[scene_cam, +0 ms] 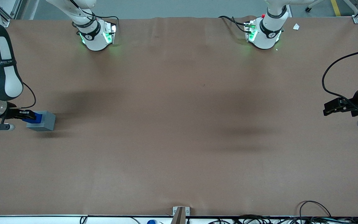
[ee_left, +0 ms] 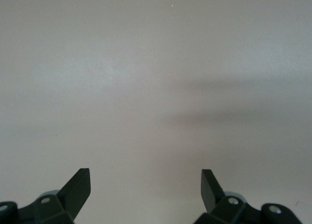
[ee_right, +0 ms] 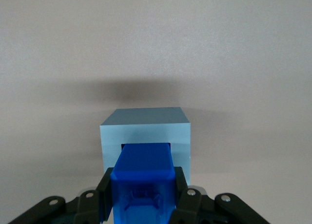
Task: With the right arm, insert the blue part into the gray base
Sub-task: 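Lower the blue block into the gray base hole and open the right gripper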
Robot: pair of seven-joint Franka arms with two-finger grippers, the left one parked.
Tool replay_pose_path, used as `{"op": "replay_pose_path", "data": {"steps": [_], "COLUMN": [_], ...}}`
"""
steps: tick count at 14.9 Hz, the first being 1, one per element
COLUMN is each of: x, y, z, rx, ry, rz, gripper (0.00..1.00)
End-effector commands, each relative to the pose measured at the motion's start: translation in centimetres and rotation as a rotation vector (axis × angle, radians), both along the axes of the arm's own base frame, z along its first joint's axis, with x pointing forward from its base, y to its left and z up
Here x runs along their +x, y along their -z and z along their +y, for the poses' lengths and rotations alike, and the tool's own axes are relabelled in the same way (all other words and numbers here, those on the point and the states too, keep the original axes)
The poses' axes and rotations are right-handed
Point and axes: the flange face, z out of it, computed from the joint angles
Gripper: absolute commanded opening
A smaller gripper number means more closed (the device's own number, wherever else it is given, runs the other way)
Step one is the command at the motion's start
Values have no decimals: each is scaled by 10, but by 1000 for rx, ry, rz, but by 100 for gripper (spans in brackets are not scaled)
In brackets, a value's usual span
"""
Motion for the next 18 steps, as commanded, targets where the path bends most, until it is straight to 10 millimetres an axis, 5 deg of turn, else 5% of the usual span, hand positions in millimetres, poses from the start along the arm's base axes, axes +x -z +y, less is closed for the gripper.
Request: {"op": "replay_pose_path", "data": {"steps": [1, 2, 3, 5, 9, 15, 18], "x": [4, 4, 4, 4, 6, 19, 13], "y": [2, 2, 2, 2, -12, -133, -188], "z": [-1, -1, -1, 0, 6, 64, 116], "rx": [5, 5, 6, 7, 11, 44, 46], "ry": [-3, -1, 0, -2, -5, 54, 87], "rz": [9, 9, 9, 10, 7, 41, 17], "gripper": [14, 17, 33, 100, 100, 100, 100]}}
